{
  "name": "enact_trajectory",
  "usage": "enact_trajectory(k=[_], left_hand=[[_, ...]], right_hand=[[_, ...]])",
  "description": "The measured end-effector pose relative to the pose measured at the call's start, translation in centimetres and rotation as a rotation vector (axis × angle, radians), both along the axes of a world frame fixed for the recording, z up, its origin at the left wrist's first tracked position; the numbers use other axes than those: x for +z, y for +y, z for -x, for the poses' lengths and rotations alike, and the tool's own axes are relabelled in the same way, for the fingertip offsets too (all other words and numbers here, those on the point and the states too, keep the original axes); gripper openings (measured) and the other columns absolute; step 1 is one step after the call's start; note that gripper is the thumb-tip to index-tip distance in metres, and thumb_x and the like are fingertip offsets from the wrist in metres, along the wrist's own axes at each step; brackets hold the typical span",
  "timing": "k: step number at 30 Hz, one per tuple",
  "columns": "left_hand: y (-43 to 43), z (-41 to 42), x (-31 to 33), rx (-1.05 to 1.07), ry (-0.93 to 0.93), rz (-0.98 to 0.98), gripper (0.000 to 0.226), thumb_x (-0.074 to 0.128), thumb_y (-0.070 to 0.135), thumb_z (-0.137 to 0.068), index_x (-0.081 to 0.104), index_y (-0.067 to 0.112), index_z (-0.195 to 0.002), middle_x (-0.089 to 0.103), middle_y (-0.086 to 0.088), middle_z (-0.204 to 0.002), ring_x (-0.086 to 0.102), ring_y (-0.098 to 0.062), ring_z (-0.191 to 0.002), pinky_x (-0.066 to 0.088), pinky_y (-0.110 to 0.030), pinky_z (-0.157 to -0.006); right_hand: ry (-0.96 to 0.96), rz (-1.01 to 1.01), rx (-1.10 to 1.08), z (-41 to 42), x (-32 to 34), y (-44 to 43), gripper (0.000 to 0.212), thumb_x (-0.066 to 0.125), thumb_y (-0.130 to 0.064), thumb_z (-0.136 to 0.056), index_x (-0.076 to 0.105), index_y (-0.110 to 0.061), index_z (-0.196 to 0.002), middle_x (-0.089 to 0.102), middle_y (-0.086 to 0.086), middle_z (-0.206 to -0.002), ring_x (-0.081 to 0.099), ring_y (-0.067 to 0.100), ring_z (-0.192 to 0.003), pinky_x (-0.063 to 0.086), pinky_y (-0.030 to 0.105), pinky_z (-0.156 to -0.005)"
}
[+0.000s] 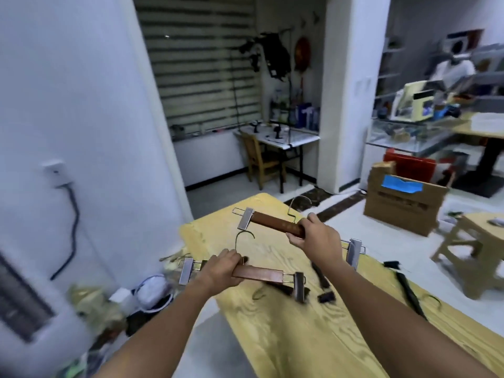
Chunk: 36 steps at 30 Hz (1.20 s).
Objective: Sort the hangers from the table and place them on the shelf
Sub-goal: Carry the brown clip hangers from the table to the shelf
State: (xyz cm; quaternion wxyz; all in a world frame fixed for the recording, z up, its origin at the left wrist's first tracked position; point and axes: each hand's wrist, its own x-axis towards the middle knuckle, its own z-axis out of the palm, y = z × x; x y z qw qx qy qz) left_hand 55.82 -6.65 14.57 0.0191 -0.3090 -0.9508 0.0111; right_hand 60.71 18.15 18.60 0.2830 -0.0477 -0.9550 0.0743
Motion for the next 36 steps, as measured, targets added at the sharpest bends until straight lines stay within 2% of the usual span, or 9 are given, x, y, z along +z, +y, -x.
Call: enact_trajectory(k=[2,5,9,15,23,27,30,33,36], left_hand=[[-3.7,-1.0,0.8,0.074,0.009,-0.025,0.036,0.058,0.037,-0.085,0.051,0.014,-0.112,0.051,-0.003,-0.116,0.044,-0.021,-0.112,0.041,-0.037,-0.089],[-9.0,-3.2,1.9,0.186,0.037,-0.033,0.038,0.058,0.040,-0.085,0.052,0.013,-0.111,0.052,-0.004,-0.117,0.045,-0.023,-0.113,0.040,-0.036,-0.090],[-17.0,-7.1,2.9,0.355,0.040,-0.035,0.040,0.059,0.042,-0.084,0.052,0.014,-0.111,0.051,-0.005,-0.120,0.044,-0.023,-0.116,0.038,-0.037,-0.089],[-27.0,-14.9,3.8,0.551,0.052,-0.065,0.041,0.062,0.040,-0.082,0.053,0.013,-0.112,0.050,-0.006,-0.120,0.045,-0.024,-0.114,0.040,-0.037,-0.093],[-36.2,-30.3,5.0,0.783,0.084,-0.057,0.037,0.063,0.036,-0.082,0.050,0.015,-0.110,0.049,-0.003,-0.115,0.045,-0.021,-0.112,0.039,-0.038,-0.087],[-40.2,-38.9,5.1,0.888,0.092,-0.072,0.038,0.064,0.037,-0.081,0.049,0.013,-0.106,0.047,-0.004,-0.114,0.045,-0.022,-0.110,0.042,-0.040,-0.090],[-42.8,-45.0,5.1,0.951,0.102,-0.079,0.034,0.063,0.036,-0.082,0.051,0.013,-0.103,0.049,-0.003,-0.110,0.046,-0.022,-0.105,0.041,-0.038,-0.088],[-44.7,-51.2,4.9,0.996,0.149,-0.139,0.032,0.065,0.029,-0.081,0.055,0.008,-0.102,0.052,-0.007,-0.109,0.048,-0.024,-0.104,0.035,-0.028,-0.083],[-46.1,-56.7,4.5,1.088,0.165,-0.158,0.032,0.065,0.035,-0.080,0.055,0.014,-0.102,0.052,-0.001,-0.110,0.046,-0.019,-0.105,0.039,-0.034,-0.087]], right_hand=[[0.023,-0.021,0.075,0.6,0.9,-3.4,0.037,0.077,-0.049,-0.068,0.068,-0.014,-0.076,0.054,0.002,-0.072,0.058,0.027,-0.049,0.039,0.026,-0.042],[0.024,-0.010,0.209,1.7,2.0,-8.8,0.039,0.069,-0.051,-0.076,0.068,-0.013,-0.085,0.056,0.004,-0.080,0.060,0.030,-0.058,0.043,0.030,-0.049],[0.049,0.032,0.365,1.6,2.8,-17.2,0.035,0.074,-0.048,-0.072,0.069,-0.014,-0.079,0.056,0.004,-0.075,0.060,0.031,-0.054,0.042,0.029,-0.047],[0.046,0.017,0.591,-1.7,3.7,-28.2,0.036,0.069,-0.051,-0.075,0.070,-0.016,-0.082,0.057,0.002,-0.078,0.062,0.028,-0.058,0.043,0.030,-0.048],[0.080,0.061,0.793,-11.7,5.6,-39.7,0.033,0.075,-0.046,-0.072,0.071,-0.014,-0.078,0.058,0.004,-0.075,0.062,0.033,-0.056,0.044,0.031,-0.048],[0.072,0.047,0.914,-18.3,6.4,-44.7,0.033,0.076,-0.045,-0.071,0.071,-0.014,-0.079,0.058,0.004,-0.076,0.062,0.032,-0.058,0.042,0.030,-0.048],[0.045,0.043,1.005,-23.1,6.5,-48.2,0.036,0.072,-0.049,-0.074,0.070,-0.015,-0.084,0.058,0.004,-0.081,0.064,0.032,-0.065,0.045,0.032,-0.052],[0.034,0.019,1.119,-28.0,6.5,-51.4,0.039,0.067,-0.051,-0.078,0.068,-0.014,-0.089,0.057,0.004,-0.087,0.064,0.030,-0.071,0.044,0.032,-0.055],[-0.018,-0.003,1.215,-32.1,6.0,-54.1,0.040,0.062,-0.052,-0.082,0.065,-0.014,-0.095,0.056,0.003,-0.095,0.063,0.028,-0.079,0.045,0.034,-0.060]])
